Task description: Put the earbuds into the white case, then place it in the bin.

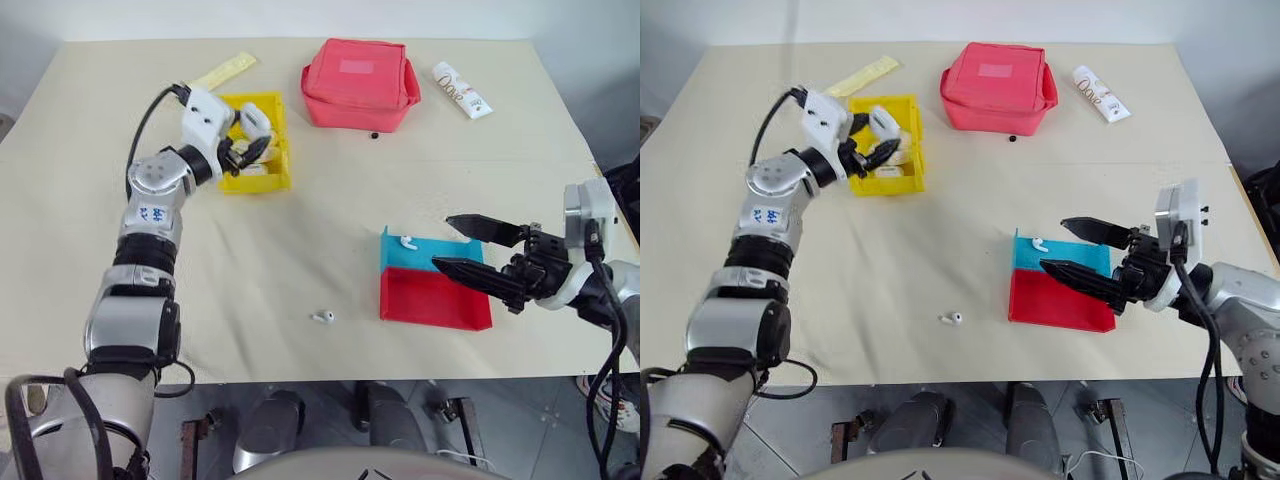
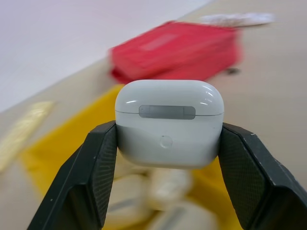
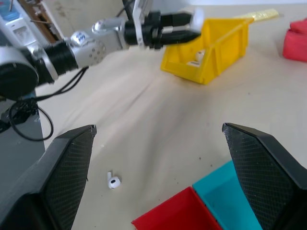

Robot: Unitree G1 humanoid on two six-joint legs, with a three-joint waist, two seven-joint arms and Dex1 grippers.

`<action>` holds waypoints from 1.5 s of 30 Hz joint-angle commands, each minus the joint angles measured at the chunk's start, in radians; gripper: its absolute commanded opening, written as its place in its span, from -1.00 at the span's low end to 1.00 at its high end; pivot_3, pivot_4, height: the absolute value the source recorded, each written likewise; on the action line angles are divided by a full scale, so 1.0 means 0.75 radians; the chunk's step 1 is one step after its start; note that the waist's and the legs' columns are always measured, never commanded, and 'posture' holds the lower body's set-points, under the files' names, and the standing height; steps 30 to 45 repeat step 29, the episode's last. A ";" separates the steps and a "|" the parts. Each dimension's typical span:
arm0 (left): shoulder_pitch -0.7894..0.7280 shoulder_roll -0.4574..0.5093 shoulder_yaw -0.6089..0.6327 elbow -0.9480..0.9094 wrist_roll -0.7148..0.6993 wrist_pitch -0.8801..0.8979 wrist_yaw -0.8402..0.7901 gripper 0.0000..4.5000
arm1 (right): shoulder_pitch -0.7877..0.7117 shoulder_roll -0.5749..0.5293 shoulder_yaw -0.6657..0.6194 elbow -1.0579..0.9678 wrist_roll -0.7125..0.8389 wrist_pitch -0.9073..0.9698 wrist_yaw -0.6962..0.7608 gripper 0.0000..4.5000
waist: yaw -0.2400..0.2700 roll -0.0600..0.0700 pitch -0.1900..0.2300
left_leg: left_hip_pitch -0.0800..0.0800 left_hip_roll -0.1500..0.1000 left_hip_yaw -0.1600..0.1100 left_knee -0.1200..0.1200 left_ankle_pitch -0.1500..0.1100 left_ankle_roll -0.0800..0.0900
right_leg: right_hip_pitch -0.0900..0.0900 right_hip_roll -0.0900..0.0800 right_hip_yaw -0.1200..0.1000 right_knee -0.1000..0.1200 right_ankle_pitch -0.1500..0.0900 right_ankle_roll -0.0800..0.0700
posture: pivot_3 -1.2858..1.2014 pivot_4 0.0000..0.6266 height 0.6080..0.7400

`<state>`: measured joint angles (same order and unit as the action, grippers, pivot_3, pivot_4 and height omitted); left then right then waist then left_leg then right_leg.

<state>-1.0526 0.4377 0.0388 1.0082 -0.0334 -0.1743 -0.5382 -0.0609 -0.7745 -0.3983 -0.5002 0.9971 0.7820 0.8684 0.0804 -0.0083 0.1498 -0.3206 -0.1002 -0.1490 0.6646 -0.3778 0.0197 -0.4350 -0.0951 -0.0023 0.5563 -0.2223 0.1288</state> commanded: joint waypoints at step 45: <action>0.986 0.417 0.314 -0.922 -0.569 0.214 -0.934 0.98 | -0.104 -0.478 0.163 0.650 -0.413 -0.287 0.767 1.00 | -0.032 0.005 0.001 | 0.003 0.005 0.008 0.000 -0.003 0.001 | 0.001 -0.001 0.005 0.000 -0.001 -0.003 | 0.03 -0.52 1.00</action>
